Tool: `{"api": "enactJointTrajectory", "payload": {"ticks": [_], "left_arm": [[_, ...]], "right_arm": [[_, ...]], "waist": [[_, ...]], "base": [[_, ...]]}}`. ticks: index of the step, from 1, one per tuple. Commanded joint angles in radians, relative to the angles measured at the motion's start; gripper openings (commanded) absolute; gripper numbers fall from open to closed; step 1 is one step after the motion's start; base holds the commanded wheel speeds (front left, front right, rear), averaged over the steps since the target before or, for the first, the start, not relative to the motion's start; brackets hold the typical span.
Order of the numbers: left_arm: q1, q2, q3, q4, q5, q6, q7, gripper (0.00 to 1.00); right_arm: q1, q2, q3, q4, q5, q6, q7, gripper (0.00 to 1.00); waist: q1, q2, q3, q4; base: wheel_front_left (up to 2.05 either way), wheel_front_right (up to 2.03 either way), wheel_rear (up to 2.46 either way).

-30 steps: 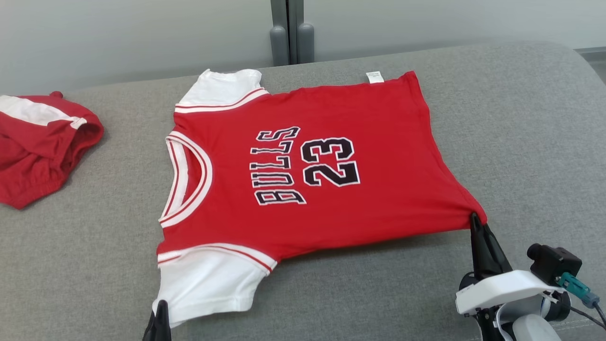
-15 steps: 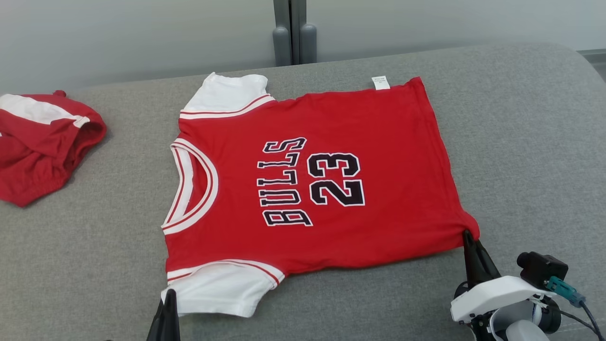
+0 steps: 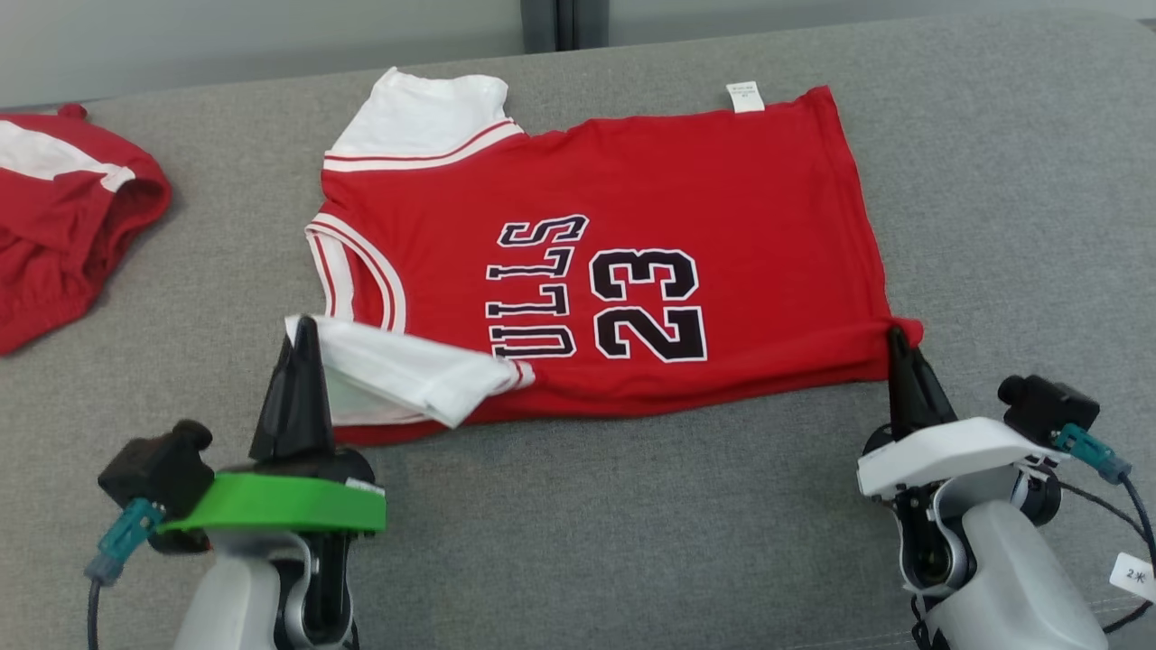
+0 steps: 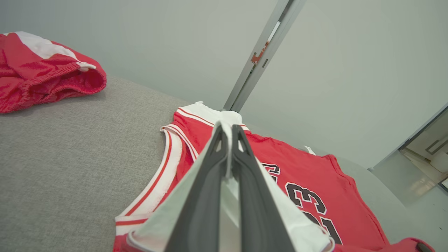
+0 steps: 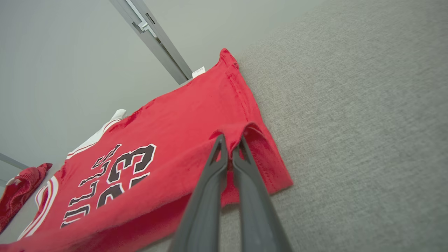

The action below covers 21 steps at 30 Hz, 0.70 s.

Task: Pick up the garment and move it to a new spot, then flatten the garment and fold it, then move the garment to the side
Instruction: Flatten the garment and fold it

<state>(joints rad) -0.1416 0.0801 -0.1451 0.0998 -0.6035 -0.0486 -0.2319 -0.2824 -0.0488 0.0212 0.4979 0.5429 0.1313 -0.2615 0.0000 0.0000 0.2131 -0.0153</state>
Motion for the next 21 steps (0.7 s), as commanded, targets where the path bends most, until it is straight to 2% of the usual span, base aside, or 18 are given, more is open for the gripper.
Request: {"api": "enactJointTrajectory", "payload": {"ticks": [1,9,16,18,19,20,21], "left_arm": [[-0.06,0.004,0.007,0.029,0.024,-0.007,-0.011,0.0],[-0.273,-0.001,0.022,0.225,0.063,-0.029,-0.031,0.0],[-0.358,-0.01,0.051,0.328,0.088,-0.048,-0.034,0.0],[-0.365,-0.016,0.056,0.347,0.09,-0.052,-0.033,0.0],[-0.369,-0.017,0.061,0.35,0.089,-0.055,-0.033,0.3],[-0.372,-0.017,0.064,0.345,0.096,-0.057,-0.033,0.59],[-0.373,-0.019,0.069,0.335,0.103,-0.058,-0.033,1.0]], "right_arm": [[-0.035,-0.003,-0.011,0.002,0.001,-0.001,-0.004,0.0],[-0.14,-0.003,-0.023,0.021,-0.018,-0.001,-0.005,0.0],[-0.176,-0.003,-0.016,0.037,-0.015,-0.001,-0.005,0.0],[-0.181,-0.004,-0.024,0.02,-0.014,-0.001,-0.005,0.62],[-0.177,-0.003,-0.027,0.014,-0.017,-0.001,-0.005,1.0],[-0.174,-0.003,-0.028,0.006,-0.021,-0.001,-0.005,1.0],[-0.169,-0.003,-0.031,-0.007,-0.025,-0.001,-0.005,1.0]], "waist": [[0.0,0.0,0.054,-0.008],[0.0,0.0,0.141,-0.023],[0.0,0.0,0.162,-0.028],[0.0,0.0,0.16,-0.028],[0.0,0.0,0.157,-0.028],[0.0,0.0,0.155,-0.028],[0.0,0.0,0.151,-0.026]], "base": [[0.0,0.0,0.0],[0.0,0.0,0.0],[0.0,0.0,0.0],[0.0,0.0,0.0],[0.0,0.0,0.0],[0.0,0.0,0.0],[0.0,0.0,0.0]]}}
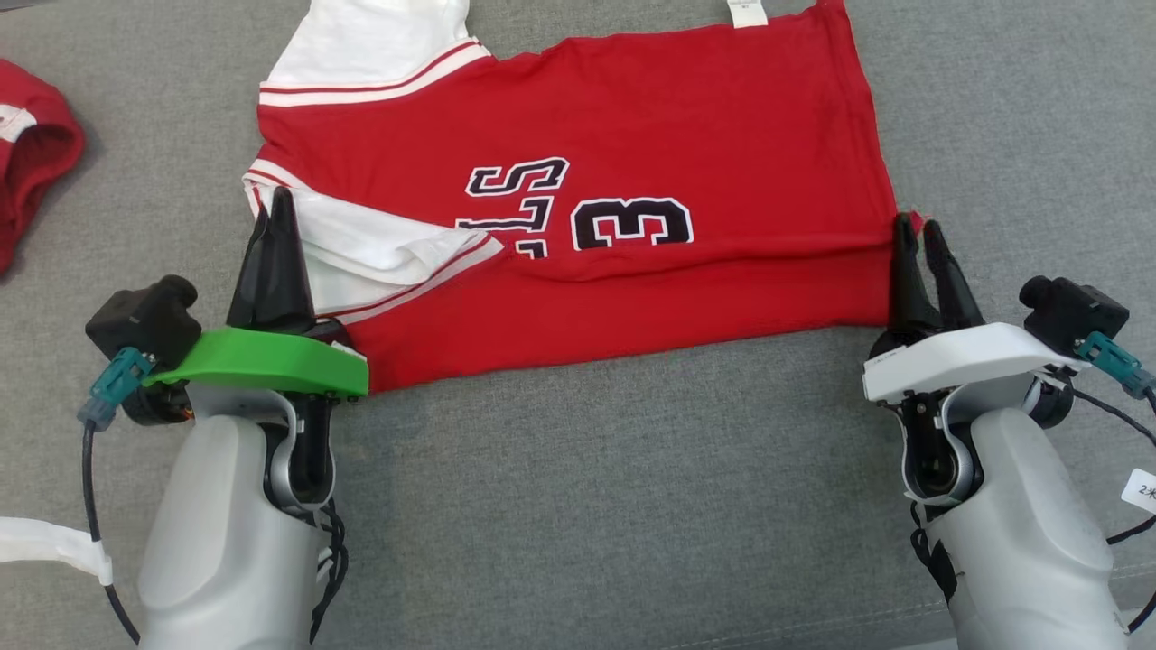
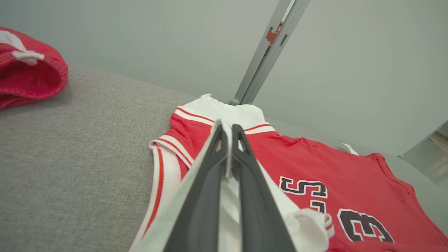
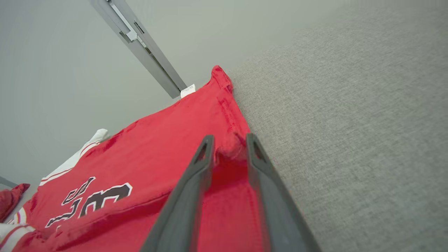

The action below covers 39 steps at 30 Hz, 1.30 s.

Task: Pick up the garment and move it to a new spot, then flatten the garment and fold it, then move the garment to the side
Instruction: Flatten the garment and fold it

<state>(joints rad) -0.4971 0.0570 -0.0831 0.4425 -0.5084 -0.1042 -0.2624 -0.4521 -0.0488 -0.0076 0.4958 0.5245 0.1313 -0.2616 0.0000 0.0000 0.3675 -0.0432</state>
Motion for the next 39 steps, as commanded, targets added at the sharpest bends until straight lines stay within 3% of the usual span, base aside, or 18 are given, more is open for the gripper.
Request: {"api": "enactJointTrajectory", "payload": {"ticks": [1,9,12,15,19,27,35,36,37,38,39], "left_arm": [[-0.014,0.003,0.012,-0.014,0.011,-0.004,-0.003,1.0],[0.085,-0.004,0.051,-0.122,0.039,-0.018,-0.002,1.0],[0.183,-0.005,0.068,-0.146,0.028,-0.019,-0.002,1.0],[0.244,0.004,0.073,-0.116,0.028,-0.013,0.005,1.0],[0.3,0.022,0.06,-0.058,0.031,0.006,0.089,1.0],[0.282,0.013,0.048,0.014,-0.028,0.039,0.24,1.0],[0.234,0.003,0.067,0.061,-0.13,0.025,0.26,1.0],[0.23,0.002,0.065,0.067,-0.136,0.024,0.258,0.91],[0.227,0.002,0.063,0.072,-0.139,0.024,0.256,0.58],[0.224,0.001,0.062,0.077,-0.146,0.023,0.254,0.38],[0.222,0.0,0.063,0.08,-0.152,0.021,0.252,0.25]], "right_arm": [[0.007,-0.003,-0.005,-0.016,-0.011,-0.001,-0.005,1.0],[0.083,-0.003,-0.045,-0.112,-0.081,-0.001,-0.004,1.0],[0.14,-0.003,-0.06,-0.146,-0.163,-0.001,-0.004,1.0],[0.182,-0.003,-0.067,-0.163,-0.23,-0.001,-0.004,1.0],[0.224,-0.002,-0.055,-0.166,-0.286,-0.001,-0.004,1.0],[0.224,-0.003,-0.037,-0.152,-0.324,-0.001,-0.004,1.0],[0.194,-0.003,-0.023,-0.107,-0.337,-0.001,-0.004,1.0],[0.188,-0.003,-0.024,-0.094,-0.339,-0.001,-0.004,1.0],[0.182,-0.003,-0.027,-0.083,-0.343,-0.001,-0.004,1.0],[0.175,-0.003,-0.029,-0.067,-0.346,-0.001,-0.004,1.0],[0.169,-0.003,-0.03,-0.052,-0.346,-0.001,-0.004,1.0]], "waist": [[0.0,0.0,-0.007,0.003],[0.0,0.0,-0.069,0.014],[0.0,0.0,-0.112,0.017],[0.0,0.0,-0.141,0.02],[0.0,0.0,-0.166,0.027],[0.0,0.0,-0.164,0.028],[0.0,0.0,-0.136,0.005],[0.0,0.0,-0.133,0.003],[0.0,0.0,-0.131,0.001],[0.0,0.0,-0.129,-0.001],[0.0,0.0,-0.127,-0.002]], "base": [[0.0,0.0,0.0],[0.0,0.0,0.0],[0.0,0.0,0.0],[0.0,0.0,0.0],[0.0,0.0,0.0],[0.0,0.0,0.0],[0.0,0.0,0.0],[0.0,0.0,0.0],[0.0,0.0,0.0],[0.0,0.0,0.0],[0.0,0.0,0.0]]}}
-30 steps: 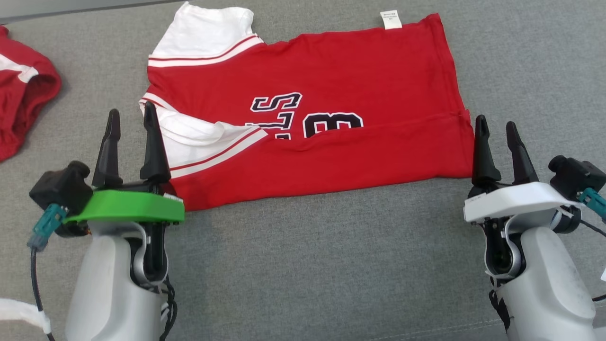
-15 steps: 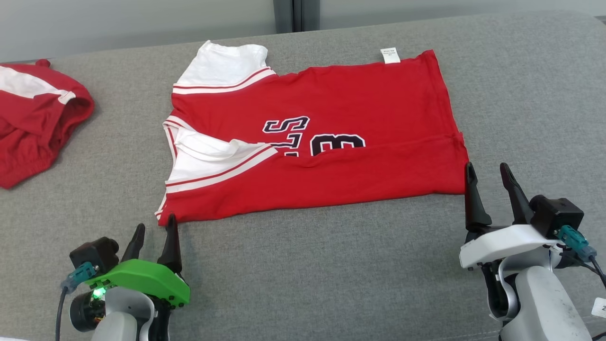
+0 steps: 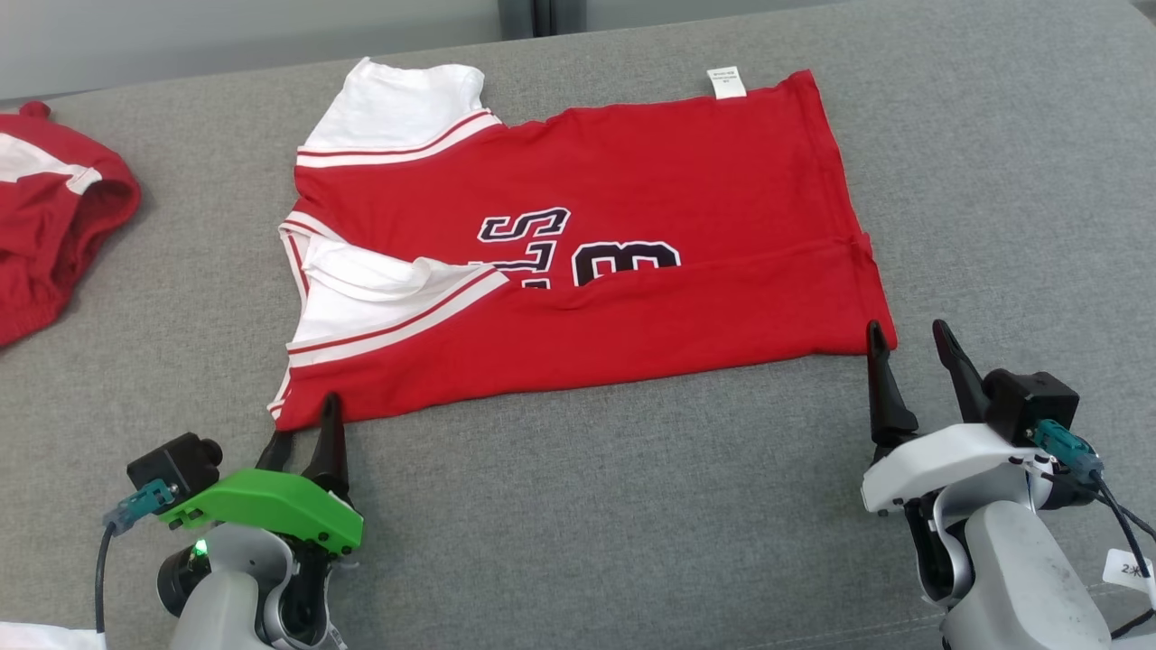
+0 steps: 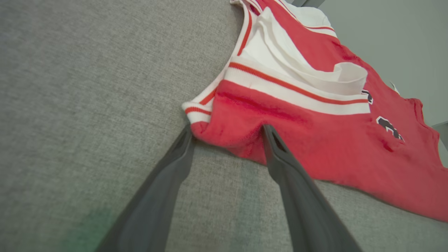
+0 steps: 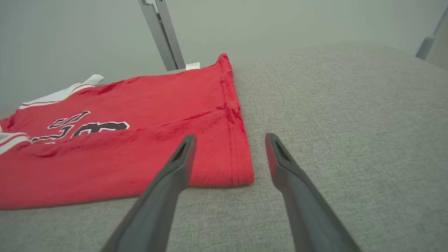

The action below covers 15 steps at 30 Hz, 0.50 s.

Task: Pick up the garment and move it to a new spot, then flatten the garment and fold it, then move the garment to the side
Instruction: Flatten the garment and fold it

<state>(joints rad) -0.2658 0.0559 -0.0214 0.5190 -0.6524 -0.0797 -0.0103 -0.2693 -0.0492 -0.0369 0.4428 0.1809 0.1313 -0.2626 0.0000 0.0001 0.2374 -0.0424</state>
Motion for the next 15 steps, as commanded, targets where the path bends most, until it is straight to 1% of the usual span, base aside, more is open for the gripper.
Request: {"api": "enactJointTrajectory", "payload": {"ticks": [1,2,11,15], "left_arm": [[-0.013,0.001,0.002,0.006,-0.011,-0.006,-0.009,0.11],[-0.015,0.001,0.001,0.008,-0.013,-0.007,-0.012,0.0],[-0.038,0.0,-0.017,0.012,-0.024,-0.015,-0.072,0.0],[-0.037,-0.001,-0.034,0.002,-0.032,-0.024,-0.081,0.0]], "right_arm": [[-0.022,-0.002,-0.001,0.022,-0.006,-0.001,0.0,1.0],[-0.03,-0.002,-0.004,0.041,-0.007,-0.001,0.004,1.0],[-0.147,-0.002,-0.057,0.249,-0.024,-0.001,0.063,1.0],[-0.199,-0.002,-0.038,0.358,-0.019,-0.001,0.129,1.0]], "waist": [[0.0,-0.0001,0.004,-0.004],[0.0,-0.0001,0.005,-0.004],[0.0,-0.0001,0.007,0.016],[0.0,-0.0001,0.003,0.027]], "base": [[0.0,0.0,0.0],[0.0,0.0,0.0],[0.0,0.0,0.0],[0.0,0.0,0.0]]}}
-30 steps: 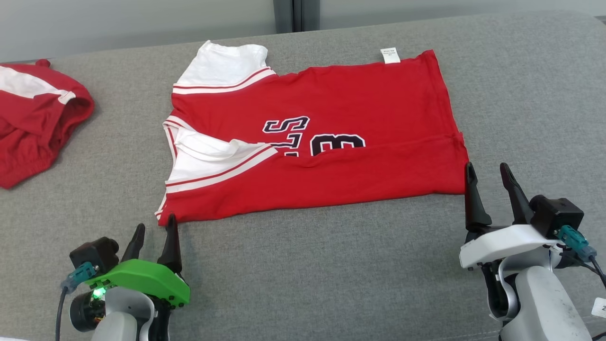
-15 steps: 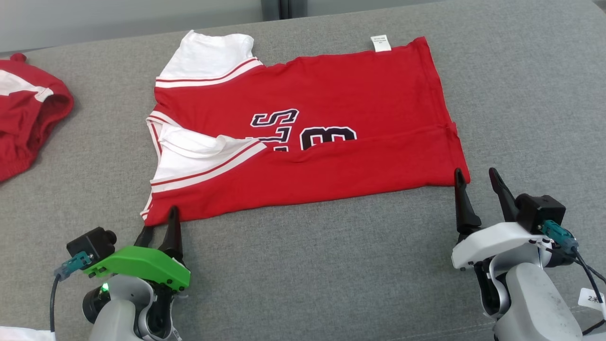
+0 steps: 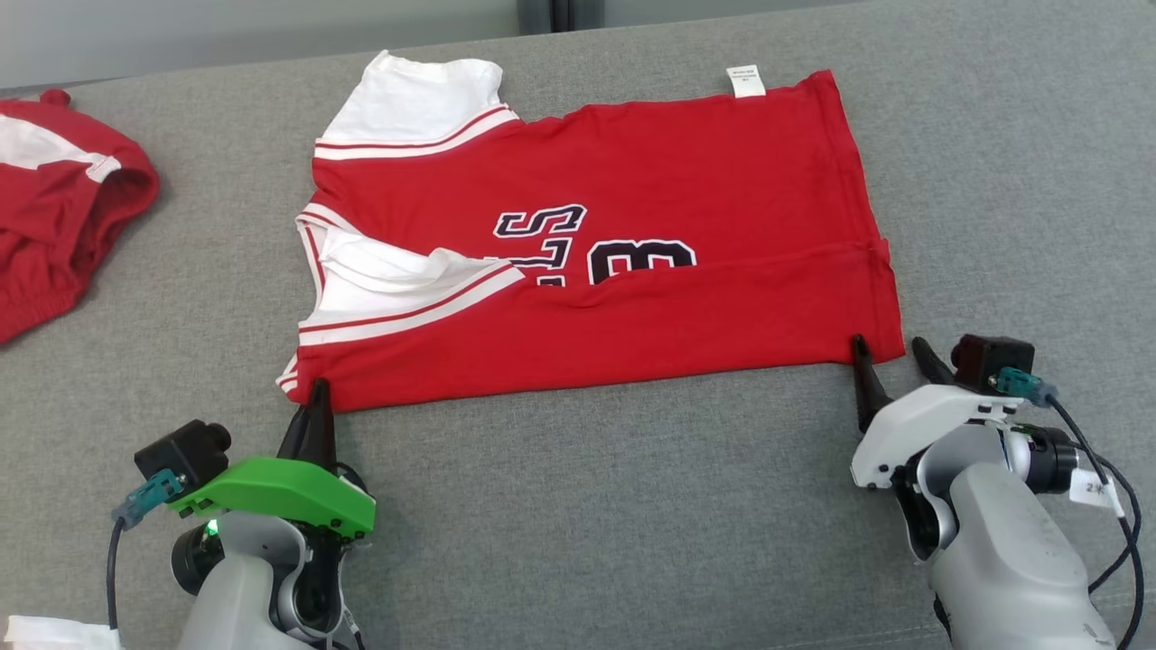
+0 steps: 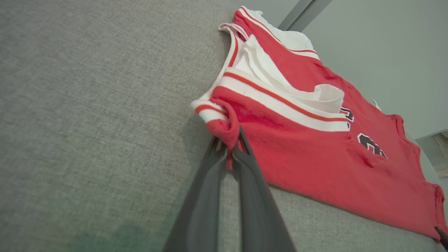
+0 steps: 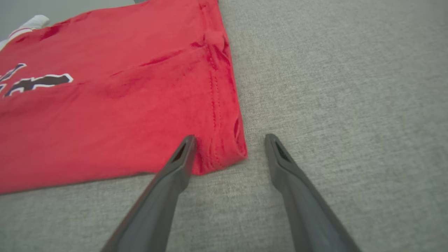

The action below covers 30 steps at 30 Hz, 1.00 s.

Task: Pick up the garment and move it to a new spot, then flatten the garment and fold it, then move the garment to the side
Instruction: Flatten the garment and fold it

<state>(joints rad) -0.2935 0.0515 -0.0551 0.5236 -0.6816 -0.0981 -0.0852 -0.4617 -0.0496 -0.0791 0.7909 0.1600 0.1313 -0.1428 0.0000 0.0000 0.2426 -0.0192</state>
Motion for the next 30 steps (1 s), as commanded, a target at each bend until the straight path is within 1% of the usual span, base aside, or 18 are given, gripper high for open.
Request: {"api": "enactJointTrajectory", "payload": {"ticks": [1,2,3,4,5,8,12,15,17,21,25,30], "left_arm": [[-0.009,0.003,-0.005,-0.005,-0.001,-0.007,-0.008,0.0],[-0.009,0.003,-0.011,-0.01,0.0,-0.007,-0.013,0.0],[-0.008,0.003,-0.015,-0.015,-0.003,-0.009,-0.015,0.0],[-0.006,0.003,-0.018,-0.018,-0.005,-0.009,-0.017,0.0],[-0.002,0.003,-0.022,-0.024,-0.004,-0.012,-0.021,0.0],[0.007,0.013,-0.029,-0.044,0.004,-0.016,-0.032,0.0],[0.02,0.025,-0.034,-0.089,0.013,-0.015,-0.042,0.0],[0.045,0.034,-0.041,-0.142,0.021,-0.013,-0.037,0.0],[0.073,0.042,-0.046,-0.188,0.025,-0.007,-0.031,0.0],[0.167,0.055,-0.055,-0.309,0.026,0.008,-0.004,0.0],[0.299,0.064,-0.059,-0.428,0.027,0.042,0.03,0.0],[0.43,0.048,-0.053,-0.51,-0.003,0.08,0.045,0.0]], "right_arm": [[-0.015,-0.001,0.013,0.032,0.006,-0.001,0.025,1.0],[-0.025,0.0,0.022,0.053,0.019,-0.001,0.037,0.72],[-0.034,0.002,0.029,0.067,0.031,-0.001,0.04,0.4],[-0.041,0.002,0.031,0.077,0.036,-0.001,0.041,0.29],[-0.049,0.002,0.035,0.081,0.05,-0.001,0.033,0.0],[-0.069,-0.001,0.031,0.083,0.064,-0.001,0.005,0.0],[-0.079,-0.002,0.035,0.056,0.085,-0.001,-0.02,0.0],[-0.052,-0.002,0.046,0.009,0.118,-0.001,-0.026,0.0],[-0.019,-0.003,0.042,-0.031,0.118,-0.001,-0.021,0.0],[0.068,-0.002,0.039,-0.148,0.135,-0.001,0.02,0.0],[0.198,-0.002,0.033,-0.287,0.172,-0.001,0.094,0.0],[0.342,-0.003,-0.003,-0.42,0.211,-0.001,0.167,0.0]], "waist": [[0.0,0.0,-0.004,0.008],[0.0,0.0,-0.006,0.011],[0.0,0.0,-0.008,0.013],[0.0,0.0,-0.01,0.014],[0.0,0.0,-0.013,0.015],[0.0,0.0,-0.026,0.014],[0.0,0.0,-0.049,0.01],[0.0,0.0,-0.067,0.008],[0.0,0.0,-0.078,0.006],[0.0,0.0,-0.089,0.0],[0.0,0.0,-0.086,-0.004],[0.0,0.0,-0.074,-0.008]], "base": [[0.0,0.0,0.0],[0.0,0.0,0.0],[0.0,0.0,0.0],[0.0,0.0,0.0],[0.0,0.0,0.0],[0.0,0.0,0.0],[0.0,0.0,0.0],[0.0,0.0,0.0],[0.0,0.0,0.0],[0.0,0.0,0.0],[0.0,0.0,0.0],[0.0,0.0,0.0]]}}
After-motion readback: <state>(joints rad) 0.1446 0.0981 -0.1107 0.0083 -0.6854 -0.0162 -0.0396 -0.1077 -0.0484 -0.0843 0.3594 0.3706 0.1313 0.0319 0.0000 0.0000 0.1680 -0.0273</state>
